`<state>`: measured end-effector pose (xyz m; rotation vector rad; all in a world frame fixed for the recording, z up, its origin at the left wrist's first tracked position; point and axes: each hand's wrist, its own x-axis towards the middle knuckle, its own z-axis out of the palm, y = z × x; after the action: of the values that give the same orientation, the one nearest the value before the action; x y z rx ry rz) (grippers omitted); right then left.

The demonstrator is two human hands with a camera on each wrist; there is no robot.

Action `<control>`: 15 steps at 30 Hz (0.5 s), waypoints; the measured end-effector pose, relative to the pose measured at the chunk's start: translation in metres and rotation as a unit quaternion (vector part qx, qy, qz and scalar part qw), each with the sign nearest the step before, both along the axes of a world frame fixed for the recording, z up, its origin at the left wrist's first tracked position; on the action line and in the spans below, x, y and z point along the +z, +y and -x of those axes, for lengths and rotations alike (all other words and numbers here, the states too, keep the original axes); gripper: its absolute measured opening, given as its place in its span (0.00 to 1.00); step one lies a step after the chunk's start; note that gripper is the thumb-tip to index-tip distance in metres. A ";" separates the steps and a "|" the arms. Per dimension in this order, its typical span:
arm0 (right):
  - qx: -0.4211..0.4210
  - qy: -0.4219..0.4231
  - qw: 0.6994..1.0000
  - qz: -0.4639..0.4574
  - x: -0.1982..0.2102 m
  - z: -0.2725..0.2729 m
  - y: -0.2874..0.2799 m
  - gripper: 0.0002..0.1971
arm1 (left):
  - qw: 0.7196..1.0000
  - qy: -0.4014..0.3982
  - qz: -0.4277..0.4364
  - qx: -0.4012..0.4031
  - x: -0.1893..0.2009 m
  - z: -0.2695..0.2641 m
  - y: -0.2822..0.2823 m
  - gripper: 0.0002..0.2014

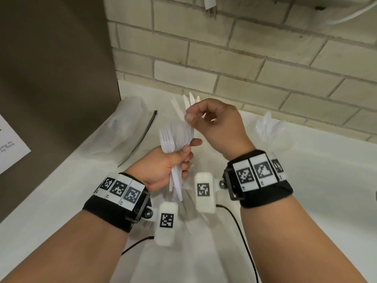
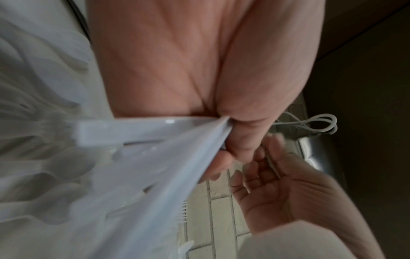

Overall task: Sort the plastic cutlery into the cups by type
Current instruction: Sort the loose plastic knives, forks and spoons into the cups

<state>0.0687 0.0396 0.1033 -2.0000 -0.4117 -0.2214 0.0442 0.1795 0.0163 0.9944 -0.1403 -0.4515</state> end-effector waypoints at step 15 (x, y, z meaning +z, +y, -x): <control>-0.081 0.093 0.989 0.083 -0.019 0.015 0.000 0.13 | 0.990 -0.060 -0.120 0.052 -0.006 -0.001 -0.015 0.10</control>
<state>0.0541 0.0401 0.0841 -2.1976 -0.1517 -0.1037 0.0447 0.1650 0.0108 1.2606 -0.1435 -0.3172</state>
